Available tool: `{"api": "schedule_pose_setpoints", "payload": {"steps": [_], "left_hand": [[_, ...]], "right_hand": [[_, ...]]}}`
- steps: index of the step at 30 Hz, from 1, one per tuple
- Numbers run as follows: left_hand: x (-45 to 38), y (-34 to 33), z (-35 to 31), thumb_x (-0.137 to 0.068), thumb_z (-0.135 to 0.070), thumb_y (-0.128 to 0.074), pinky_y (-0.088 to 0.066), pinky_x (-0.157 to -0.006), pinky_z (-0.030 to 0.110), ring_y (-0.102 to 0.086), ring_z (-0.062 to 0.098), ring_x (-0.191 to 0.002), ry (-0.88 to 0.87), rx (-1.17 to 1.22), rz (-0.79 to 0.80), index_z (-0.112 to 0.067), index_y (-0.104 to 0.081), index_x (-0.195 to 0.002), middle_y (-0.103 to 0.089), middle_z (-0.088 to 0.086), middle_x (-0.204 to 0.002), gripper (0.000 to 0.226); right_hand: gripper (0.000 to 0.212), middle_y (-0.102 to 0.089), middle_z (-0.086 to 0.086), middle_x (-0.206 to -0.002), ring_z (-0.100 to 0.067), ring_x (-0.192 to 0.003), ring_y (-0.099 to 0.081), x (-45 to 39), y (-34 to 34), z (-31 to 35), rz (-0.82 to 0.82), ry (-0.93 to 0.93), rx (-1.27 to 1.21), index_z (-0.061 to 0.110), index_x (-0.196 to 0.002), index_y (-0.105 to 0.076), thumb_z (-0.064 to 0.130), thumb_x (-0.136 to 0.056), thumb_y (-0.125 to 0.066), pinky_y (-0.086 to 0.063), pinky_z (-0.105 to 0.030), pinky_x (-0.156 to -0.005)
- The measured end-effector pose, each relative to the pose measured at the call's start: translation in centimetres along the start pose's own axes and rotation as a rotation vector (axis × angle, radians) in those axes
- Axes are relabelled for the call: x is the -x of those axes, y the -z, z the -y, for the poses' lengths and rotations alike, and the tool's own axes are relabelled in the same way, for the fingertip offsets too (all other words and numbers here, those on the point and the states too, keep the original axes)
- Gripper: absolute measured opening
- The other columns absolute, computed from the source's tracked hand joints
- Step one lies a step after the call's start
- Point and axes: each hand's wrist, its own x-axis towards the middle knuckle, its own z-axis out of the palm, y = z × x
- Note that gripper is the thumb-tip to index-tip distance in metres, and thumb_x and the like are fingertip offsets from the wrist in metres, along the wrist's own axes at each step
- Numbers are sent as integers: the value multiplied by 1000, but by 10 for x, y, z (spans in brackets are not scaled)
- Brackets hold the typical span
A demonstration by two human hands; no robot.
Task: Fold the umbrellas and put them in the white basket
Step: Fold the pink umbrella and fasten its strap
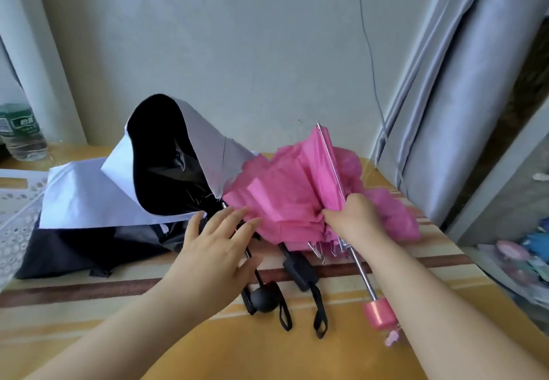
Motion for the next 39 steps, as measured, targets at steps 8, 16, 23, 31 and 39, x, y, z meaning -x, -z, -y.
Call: {"api": "schedule_pose_setpoints", "payload": {"steps": [8, 16, 23, 31, 39], "left_hand": [[24, 55, -78, -96, -44, -45, -35, -91, 17, -47, -3, -107, 327, 684, -10, -25, -39, -139, -52, -18, -122, 47], [50, 88, -118, -87, -46, -61, -41, -81, 4, -50, -10, -94, 339, 856, 91, -45, -34, -101, -50, -26, -107, 30], [53, 69, -91, -84, -13, -63, -50, -81, 20, -58, 6, -91, 359, 842, -51, -33, -46, -101, -59, -13, -99, 30], [47, 53, -53, -80, 6, -64, -55, -75, 26, -69, 13, -87, 484, 1208, -15, -21, -67, -101, -74, -7, -92, 34], [29, 44, -50, -76, 10, -60, -55, -85, 36, -70, 20, -93, 361, 1239, 24, -17, -65, -105, -73, 3, -97, 40]], "right_hand": [[23, -59, 5, -42, -7, -35, -52, 75, 59, 29, -115, 59, -490, 8, -65, -60, 19, -81, -71, -35, -18, -38], [25, -64, -3, -56, -18, -49, -59, 127, 37, 50, -70, -15, -723, 2, -74, -65, 25, -74, -73, -50, -31, -51], [38, -72, -10, -69, -32, -69, -69, 131, 27, 65, 203, -45, -720, 6, -79, -67, 42, -69, -71, -59, -51, -68], [47, -28, 10, -118, -10, -108, -45, 131, 34, 47, -59, 573, -150, 34, -127, -36, 47, -89, -59, -40, -15, -83], [51, 5, 5, -154, -25, -135, -38, 115, 16, 44, 358, 377, -80, 60, -143, -5, 53, -99, -30, -32, -32, -105]]}}
